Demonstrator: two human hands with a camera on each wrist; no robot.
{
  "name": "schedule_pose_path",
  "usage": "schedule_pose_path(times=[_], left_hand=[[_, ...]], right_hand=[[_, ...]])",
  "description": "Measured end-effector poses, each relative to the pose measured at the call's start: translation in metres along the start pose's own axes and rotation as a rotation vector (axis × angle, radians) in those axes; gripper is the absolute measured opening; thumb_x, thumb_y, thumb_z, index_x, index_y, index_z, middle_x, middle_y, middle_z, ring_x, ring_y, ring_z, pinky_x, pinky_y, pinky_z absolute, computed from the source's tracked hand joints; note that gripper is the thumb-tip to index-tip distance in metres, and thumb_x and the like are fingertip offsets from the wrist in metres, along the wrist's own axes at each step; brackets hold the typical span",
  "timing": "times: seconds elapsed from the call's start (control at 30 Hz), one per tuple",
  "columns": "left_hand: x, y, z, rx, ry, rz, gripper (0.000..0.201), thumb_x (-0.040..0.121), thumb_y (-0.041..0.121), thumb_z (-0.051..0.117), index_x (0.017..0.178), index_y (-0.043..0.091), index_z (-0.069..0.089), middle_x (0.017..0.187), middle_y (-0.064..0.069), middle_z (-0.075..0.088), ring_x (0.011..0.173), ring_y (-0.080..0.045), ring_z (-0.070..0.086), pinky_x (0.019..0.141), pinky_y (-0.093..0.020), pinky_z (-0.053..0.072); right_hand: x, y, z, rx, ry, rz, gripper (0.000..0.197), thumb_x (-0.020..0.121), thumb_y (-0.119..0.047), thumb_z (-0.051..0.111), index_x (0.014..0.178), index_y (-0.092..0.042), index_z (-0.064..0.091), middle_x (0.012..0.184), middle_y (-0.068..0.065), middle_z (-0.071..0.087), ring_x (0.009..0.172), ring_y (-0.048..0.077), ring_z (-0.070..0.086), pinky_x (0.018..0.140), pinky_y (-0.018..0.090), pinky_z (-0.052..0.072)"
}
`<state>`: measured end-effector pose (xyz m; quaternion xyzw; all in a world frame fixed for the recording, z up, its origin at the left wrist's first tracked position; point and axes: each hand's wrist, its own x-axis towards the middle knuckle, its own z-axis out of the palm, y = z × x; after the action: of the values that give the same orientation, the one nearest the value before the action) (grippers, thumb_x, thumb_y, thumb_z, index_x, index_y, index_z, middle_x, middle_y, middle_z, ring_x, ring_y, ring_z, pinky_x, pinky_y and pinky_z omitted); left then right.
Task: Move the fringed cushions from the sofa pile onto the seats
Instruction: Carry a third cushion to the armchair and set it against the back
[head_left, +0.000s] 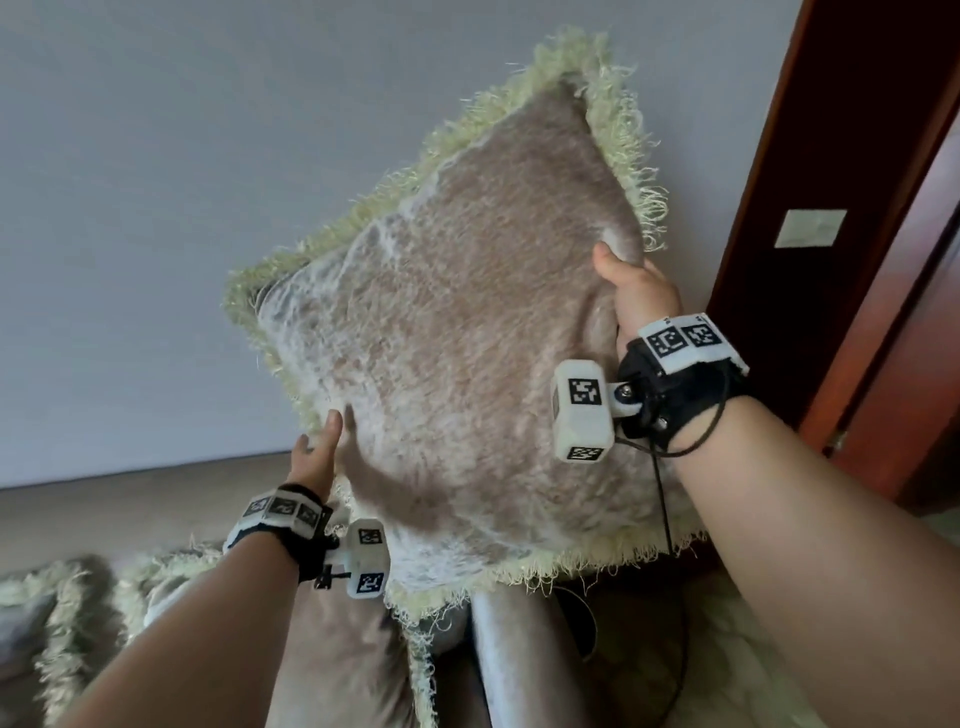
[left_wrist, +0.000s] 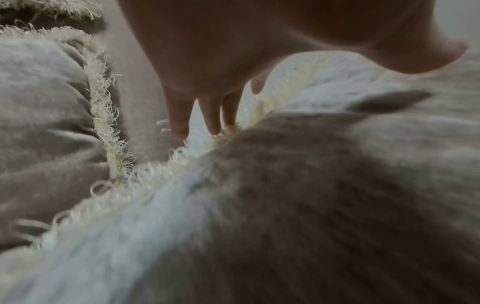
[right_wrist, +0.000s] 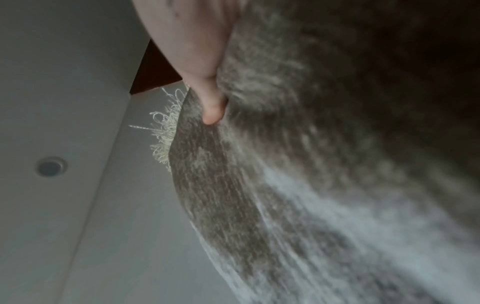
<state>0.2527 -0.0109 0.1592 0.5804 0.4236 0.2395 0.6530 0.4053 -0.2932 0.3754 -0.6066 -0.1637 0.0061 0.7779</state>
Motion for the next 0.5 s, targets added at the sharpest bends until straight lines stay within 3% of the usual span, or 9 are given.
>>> schedule_pose_path(times=[0.03, 0.1, 0.13, 0.2, 0.3, 0.43, 0.5], left_hand=[[-0.004, 0.006, -0.004, -0.024, -0.041, 0.005, 0.176, 0.016, 0.108, 0.053, 0.165, 0.026, 0.01, 0.172, -0.012, 0.02, 0.154, -0.038, 0.028, 0.115, -0.061, 0.034], [-0.009, 0.019, -0.01, -0.07, -0.091, 0.016, 0.165, 0.024, 0.105, 0.051, 0.165, 0.027, 0.017, 0.17, -0.01, 0.025, 0.154, -0.034, 0.03, 0.109, -0.057, 0.037], [-0.01, 0.022, -0.013, -0.079, -0.099, 0.023, 0.164, 0.025, 0.105, 0.05, 0.165, 0.026, 0.018, 0.169, -0.011, 0.027, 0.154, -0.033, 0.03, 0.11, -0.057, 0.036], [-0.01, 0.028, -0.023, -0.083, -0.098, 0.037, 0.162, 0.029, 0.103, 0.048, 0.166, 0.026, 0.013, 0.17, -0.013, 0.026, 0.155, -0.034, 0.027, 0.114, -0.059, 0.034], [-0.002, 0.028, -0.034, -0.078, -0.118, 0.024, 0.164, 0.027, 0.105, 0.051, 0.166, 0.03, 0.009, 0.174, -0.011, 0.012, 0.157, -0.039, 0.019, 0.116, -0.065, 0.032], [0.009, 0.026, -0.052, -0.067, -0.16, 0.042, 0.171, 0.022, 0.108, 0.053, 0.166, 0.027, 0.009, 0.174, -0.014, 0.011, 0.157, -0.041, 0.02, 0.118, -0.068, 0.028], [0.011, 0.025, -0.062, -0.071, -0.185, 0.055, 0.172, 0.023, 0.107, 0.054, 0.166, 0.023, 0.01, 0.173, -0.015, 0.013, 0.156, -0.042, 0.023, 0.118, -0.068, 0.028]], right_hand=[[0.002, -0.001, 0.006, 0.002, 0.002, 0.011, 0.011, 0.087, -0.032, 0.071, 0.093, -0.022, 0.067, 0.114, 0.013, 0.07, 0.081, 0.023, 0.069, 0.074, 0.03, 0.055], [0.003, -0.001, 0.013, 0.018, -0.013, 0.057, 0.033, 0.087, -0.038, 0.069, 0.113, -0.018, 0.064, 0.108, 0.0, 0.069, 0.075, 0.01, 0.062, 0.071, 0.024, 0.047], [0.004, 0.0, 0.015, 0.038, -0.02, 0.09, 0.032, 0.087, -0.04, 0.07, 0.109, -0.018, 0.064, 0.099, -0.002, 0.07, 0.071, 0.009, 0.063, 0.07, 0.024, 0.048], [0.0, -0.003, 0.022, 0.083, -0.037, 0.156, 0.024, 0.086, -0.038, 0.071, 0.098, -0.018, 0.066, 0.086, 0.001, 0.074, 0.067, 0.015, 0.07, 0.07, 0.028, 0.055], [-0.01, -0.005, 0.038, 0.107, -0.032, 0.185, 0.041, 0.078, -0.04, 0.076, 0.108, -0.013, 0.069, 0.093, 0.006, 0.076, 0.081, 0.025, 0.075, 0.085, 0.042, 0.057], [-0.023, -0.006, 0.064, 0.05, -0.023, 0.113, 0.071, 0.051, -0.055, 0.084, 0.109, -0.017, 0.07, 0.098, 0.002, 0.076, 0.089, 0.025, 0.074, 0.093, 0.045, 0.052], [-0.037, -0.015, 0.075, 0.04, -0.021, 0.086, 0.067, 0.056, -0.052, 0.083, 0.112, -0.017, 0.068, 0.099, 0.001, 0.076, 0.09, 0.023, 0.073, 0.093, 0.043, 0.052]])
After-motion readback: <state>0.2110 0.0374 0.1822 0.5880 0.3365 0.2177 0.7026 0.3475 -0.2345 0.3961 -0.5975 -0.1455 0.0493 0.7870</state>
